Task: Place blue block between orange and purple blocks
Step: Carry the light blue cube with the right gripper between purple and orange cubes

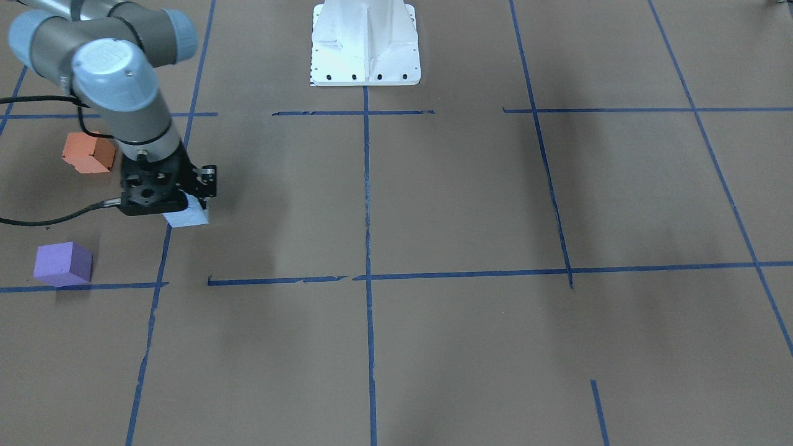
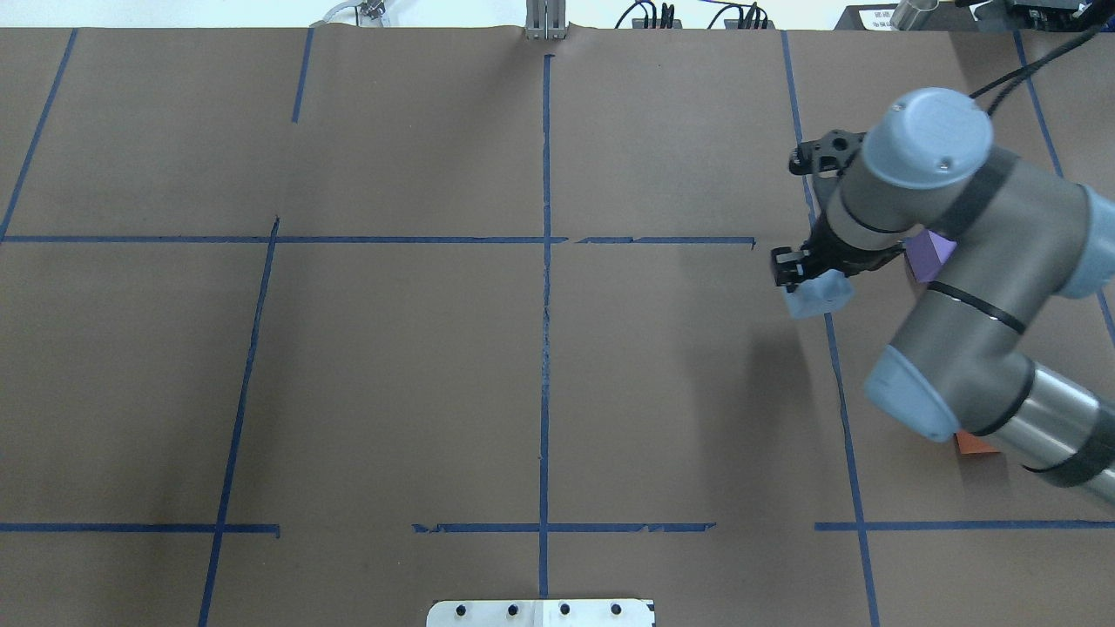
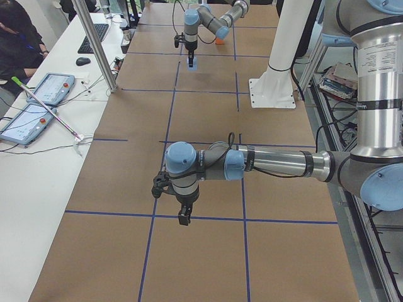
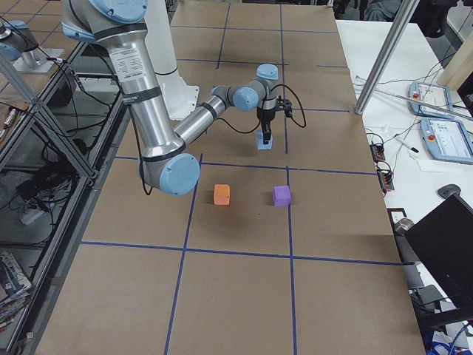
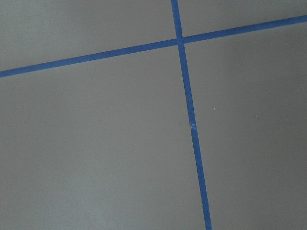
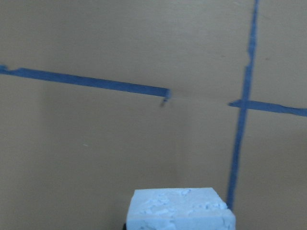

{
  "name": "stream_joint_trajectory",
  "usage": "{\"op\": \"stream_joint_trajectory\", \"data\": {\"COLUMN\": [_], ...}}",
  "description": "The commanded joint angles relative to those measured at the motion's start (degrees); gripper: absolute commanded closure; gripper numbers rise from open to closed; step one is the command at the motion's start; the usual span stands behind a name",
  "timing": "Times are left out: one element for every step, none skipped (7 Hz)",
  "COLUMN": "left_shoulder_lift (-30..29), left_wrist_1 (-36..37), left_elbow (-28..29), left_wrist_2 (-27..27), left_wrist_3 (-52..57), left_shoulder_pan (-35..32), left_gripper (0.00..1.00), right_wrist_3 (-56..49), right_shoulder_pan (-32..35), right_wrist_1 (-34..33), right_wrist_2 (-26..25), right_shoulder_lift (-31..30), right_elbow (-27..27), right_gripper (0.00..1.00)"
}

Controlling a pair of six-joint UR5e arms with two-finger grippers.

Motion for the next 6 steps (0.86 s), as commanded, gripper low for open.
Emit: {"op": "stream_joint_trajectory", "data": {"left_shoulder_lift": [0.09, 0.09, 0.0, 0.0, 0.0, 0.0], "left_wrist_1": [0.0, 0.0, 0.0, 0.0, 0.0, 0.0], "left_elbow": [-0.02, -0.02, -0.02, -0.11, -0.03, -0.11], "left_wrist_2": [0.0, 0.0, 0.0, 0.0, 0.0, 0.0], "left_wrist_3": [0.0, 0.0, 0.0, 0.0, 0.0, 0.0], "left_shoulder_pan": [0.0, -0.09, 0.0, -0.09, 0.0, 0.0], "left_gripper": [0.0, 0.0, 0.0, 0.0, 0.0, 0.0], "right_wrist_3": [-5.14, -5.16, -4.81, -4.63, -3.93, -2.19], "right_shoulder_pan": [7.73, 8.38, 8.39, 8.3, 8.21, 8.13], "right_wrist_1": [14.54, 15.12, 17.13, 19.41, 23.26, 25.13], "right_wrist_2": [7.55, 9.17, 9.18, 9.1, 9.01, 9.09], "right_shoulder_lift": [-14.99, -17.75, -18.38, -18.48, -17.69, -17.69], "right_elbow": [0.94, 0.59, -0.9, -3.35, -7.37, -8.98], "right_gripper": [0.65, 0.65, 0.65, 0.65, 0.65, 0.65]}}
